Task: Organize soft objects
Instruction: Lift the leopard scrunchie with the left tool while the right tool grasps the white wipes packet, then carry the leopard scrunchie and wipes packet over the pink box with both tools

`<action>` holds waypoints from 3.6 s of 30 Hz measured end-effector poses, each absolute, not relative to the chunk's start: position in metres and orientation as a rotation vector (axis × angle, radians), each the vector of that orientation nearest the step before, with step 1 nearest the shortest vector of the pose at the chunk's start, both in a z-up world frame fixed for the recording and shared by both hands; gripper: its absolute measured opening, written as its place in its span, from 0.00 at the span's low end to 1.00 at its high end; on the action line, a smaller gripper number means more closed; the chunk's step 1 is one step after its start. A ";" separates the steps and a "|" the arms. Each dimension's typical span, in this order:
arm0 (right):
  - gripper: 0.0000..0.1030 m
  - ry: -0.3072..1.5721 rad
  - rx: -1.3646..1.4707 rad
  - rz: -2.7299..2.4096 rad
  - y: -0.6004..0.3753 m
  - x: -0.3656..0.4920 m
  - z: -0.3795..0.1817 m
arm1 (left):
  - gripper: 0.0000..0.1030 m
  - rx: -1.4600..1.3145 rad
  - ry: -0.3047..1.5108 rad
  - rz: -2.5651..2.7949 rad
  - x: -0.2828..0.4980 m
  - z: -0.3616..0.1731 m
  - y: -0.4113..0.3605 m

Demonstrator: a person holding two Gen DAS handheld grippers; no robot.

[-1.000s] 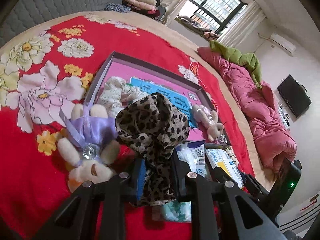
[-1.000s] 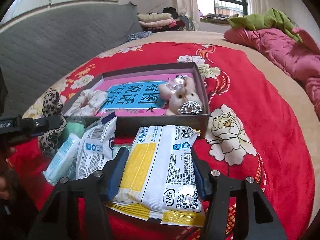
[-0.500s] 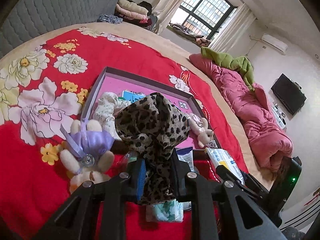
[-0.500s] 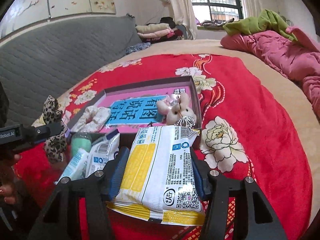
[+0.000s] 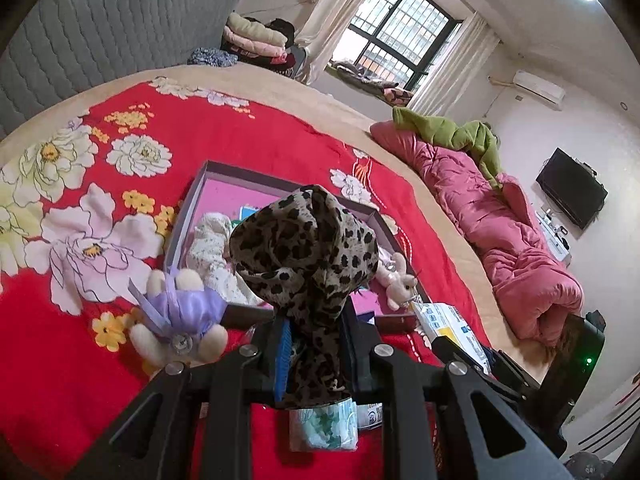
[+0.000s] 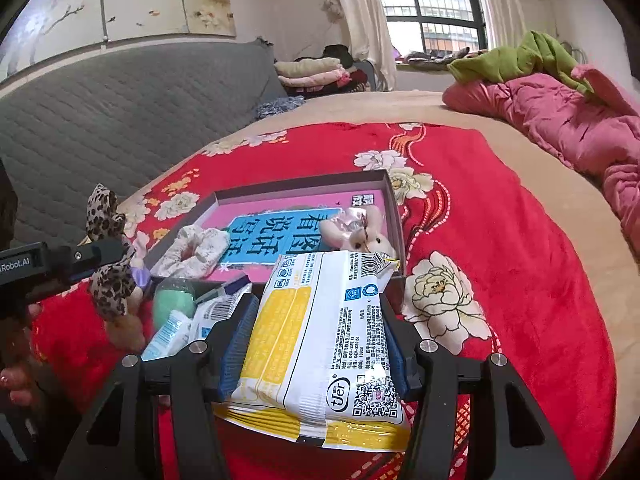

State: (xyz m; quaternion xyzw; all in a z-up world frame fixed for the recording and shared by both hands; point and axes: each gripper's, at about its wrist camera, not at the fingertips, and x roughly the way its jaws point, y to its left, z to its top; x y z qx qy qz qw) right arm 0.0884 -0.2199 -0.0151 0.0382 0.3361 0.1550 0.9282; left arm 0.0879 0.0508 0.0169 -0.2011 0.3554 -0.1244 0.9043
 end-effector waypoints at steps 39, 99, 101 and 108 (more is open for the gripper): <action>0.57 0.621 0.036 0.262 -0.196 0.087 0.037 | 0.20 -0.305 0.756 -0.323 0.117 0.051 0.020; 0.57 0.544 0.044 0.192 -0.190 0.154 0.057 | 0.20 -0.370 0.785 -0.229 0.193 0.017 0.069; 0.57 0.544 0.035 0.192 -0.188 0.157 0.056 | 0.20 -0.363 0.797 -0.249 0.194 0.012 0.061; 0.57 0.576 0.021 0.203 -0.183 0.172 0.047 | 0.20 -0.345 0.849 -0.289 0.197 -0.005 0.042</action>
